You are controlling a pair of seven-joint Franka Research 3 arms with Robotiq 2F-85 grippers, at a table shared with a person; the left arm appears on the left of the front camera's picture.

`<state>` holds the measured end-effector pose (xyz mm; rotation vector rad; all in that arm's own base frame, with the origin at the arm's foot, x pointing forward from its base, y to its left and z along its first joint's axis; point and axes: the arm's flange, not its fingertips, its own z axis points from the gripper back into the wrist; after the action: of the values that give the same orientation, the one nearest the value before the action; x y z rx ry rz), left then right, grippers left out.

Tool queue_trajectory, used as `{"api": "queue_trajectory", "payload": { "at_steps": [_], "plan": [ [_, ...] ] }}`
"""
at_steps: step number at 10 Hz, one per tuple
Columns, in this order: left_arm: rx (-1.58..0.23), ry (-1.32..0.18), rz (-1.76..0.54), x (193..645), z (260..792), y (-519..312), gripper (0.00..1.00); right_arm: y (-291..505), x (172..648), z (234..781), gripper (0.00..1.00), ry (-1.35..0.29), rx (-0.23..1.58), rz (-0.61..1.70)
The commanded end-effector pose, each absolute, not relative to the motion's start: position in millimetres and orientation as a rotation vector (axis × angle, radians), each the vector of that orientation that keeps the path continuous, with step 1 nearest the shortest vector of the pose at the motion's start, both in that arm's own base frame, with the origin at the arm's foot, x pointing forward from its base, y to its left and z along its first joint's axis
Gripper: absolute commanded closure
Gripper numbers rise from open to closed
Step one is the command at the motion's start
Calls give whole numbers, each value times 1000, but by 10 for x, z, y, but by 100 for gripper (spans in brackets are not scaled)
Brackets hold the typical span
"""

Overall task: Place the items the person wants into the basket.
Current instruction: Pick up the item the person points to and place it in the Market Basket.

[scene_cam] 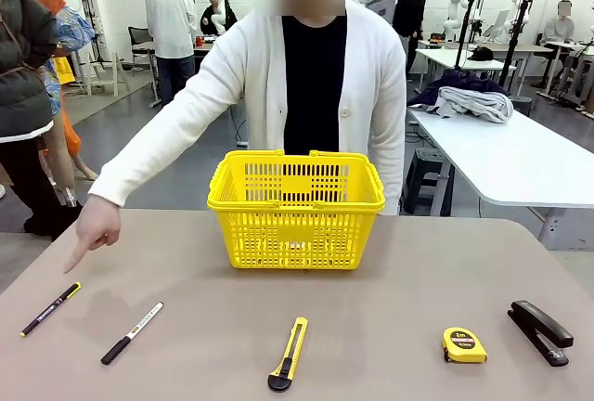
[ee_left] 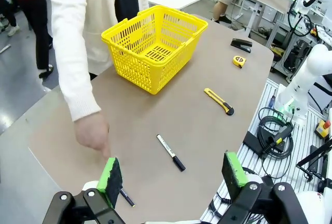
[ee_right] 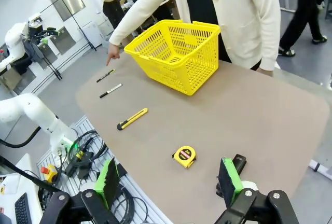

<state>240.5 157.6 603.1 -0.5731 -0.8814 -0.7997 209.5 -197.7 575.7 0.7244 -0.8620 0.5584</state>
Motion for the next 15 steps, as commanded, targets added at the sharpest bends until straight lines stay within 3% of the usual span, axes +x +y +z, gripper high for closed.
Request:
{"api": "queue_trajectory", "payload": {
  "at_steps": [1, 6, 7, 11, 15],
  "plan": [
    [-575, -886, -811, 2402, 6044, 1589, 0, -1978, 2107, 5765, 0, -876, 736, 566],
    [-573, -881, -800, 2405, 6031, 1576, 0, -1978, 2107, 5765, 0, -876, 736, 566],
    [-391, -770, -754, 2498, 5957, 1365, 0, -1978, 2107, 5765, 0, -876, 736, 566],
    [-93, -444, -779, 2904, 5478, 643, 0, -1978, 2107, 5765, 0, -876, 736, 566],
    [-1, -336, -742, 3348, 4737, 493, 0, -1978, 2107, 5765, 0, -876, 736, 566]
  ]
}}
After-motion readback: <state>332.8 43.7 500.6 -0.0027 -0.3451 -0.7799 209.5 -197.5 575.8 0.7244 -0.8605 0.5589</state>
